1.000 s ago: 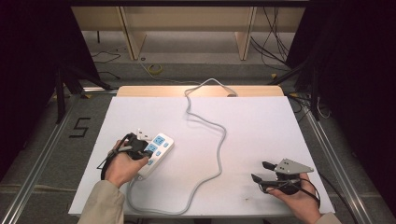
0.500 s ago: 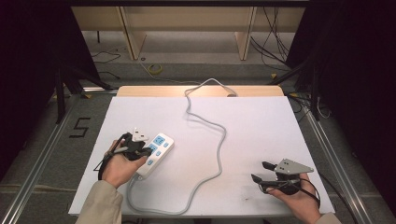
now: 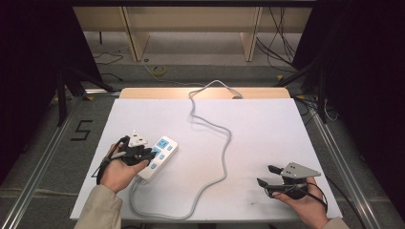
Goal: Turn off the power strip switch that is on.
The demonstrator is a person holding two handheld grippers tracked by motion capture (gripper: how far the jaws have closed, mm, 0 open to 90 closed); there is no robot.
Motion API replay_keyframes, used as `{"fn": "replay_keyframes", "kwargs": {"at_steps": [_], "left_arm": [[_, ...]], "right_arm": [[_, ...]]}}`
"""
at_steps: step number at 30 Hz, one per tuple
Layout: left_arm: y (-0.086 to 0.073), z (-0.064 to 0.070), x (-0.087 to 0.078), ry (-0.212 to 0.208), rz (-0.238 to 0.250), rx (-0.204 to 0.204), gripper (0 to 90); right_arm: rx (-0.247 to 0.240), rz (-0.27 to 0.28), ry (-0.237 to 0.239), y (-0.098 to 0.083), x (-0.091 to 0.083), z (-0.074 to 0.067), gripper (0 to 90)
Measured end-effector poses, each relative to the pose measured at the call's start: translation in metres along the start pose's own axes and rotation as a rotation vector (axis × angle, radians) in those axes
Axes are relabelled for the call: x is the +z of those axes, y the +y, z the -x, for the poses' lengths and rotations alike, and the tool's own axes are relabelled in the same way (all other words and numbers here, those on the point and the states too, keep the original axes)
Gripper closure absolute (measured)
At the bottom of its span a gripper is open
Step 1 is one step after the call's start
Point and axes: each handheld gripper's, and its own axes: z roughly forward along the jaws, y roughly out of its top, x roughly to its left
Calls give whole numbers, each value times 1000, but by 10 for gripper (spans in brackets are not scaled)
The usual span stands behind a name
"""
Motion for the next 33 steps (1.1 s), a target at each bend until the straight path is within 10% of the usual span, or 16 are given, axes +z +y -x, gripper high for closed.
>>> {"fn": "replay_keyframes", "kwargs": {"at_steps": [19, 33], "left_arm": [[-7, -9, -5, 28, 95, -10, 411], [-27, -13, -6, -30, 140, -17, 312]], "right_arm": [[2, 2, 3, 0, 0, 0, 349], [7, 8, 9, -1, -1, 0, 345]]}}
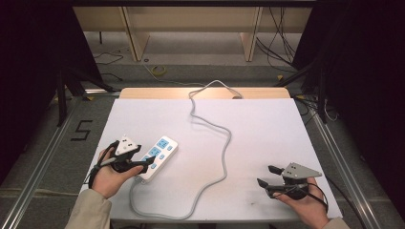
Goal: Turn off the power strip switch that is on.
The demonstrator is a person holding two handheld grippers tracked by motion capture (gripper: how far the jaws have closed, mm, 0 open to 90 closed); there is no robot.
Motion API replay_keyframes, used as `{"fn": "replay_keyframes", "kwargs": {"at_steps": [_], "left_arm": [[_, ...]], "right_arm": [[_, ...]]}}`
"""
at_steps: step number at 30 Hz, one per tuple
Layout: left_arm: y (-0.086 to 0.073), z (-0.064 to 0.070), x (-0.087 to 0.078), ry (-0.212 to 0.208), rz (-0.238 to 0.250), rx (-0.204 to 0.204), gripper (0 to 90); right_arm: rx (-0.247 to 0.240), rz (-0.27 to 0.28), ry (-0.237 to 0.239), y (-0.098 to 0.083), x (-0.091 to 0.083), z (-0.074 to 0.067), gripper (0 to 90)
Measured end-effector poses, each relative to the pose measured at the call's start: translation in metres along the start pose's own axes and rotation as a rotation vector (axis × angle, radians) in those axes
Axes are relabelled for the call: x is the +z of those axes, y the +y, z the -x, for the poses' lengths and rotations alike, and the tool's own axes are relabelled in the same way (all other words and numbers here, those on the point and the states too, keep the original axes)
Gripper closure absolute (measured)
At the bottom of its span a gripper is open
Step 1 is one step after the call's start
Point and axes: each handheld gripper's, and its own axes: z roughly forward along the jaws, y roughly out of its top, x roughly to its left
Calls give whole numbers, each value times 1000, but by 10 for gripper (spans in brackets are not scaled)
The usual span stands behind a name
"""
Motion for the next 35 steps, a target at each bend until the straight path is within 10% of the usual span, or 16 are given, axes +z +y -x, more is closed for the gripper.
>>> {"fn": "replay_keyframes", "kwargs": {"at_steps": [35], "left_arm": [[-24, 4, -5, -24, 4, -2, 235]], "right_arm": [[-4, -3, 15, -1, 0, -2, 332]]}}
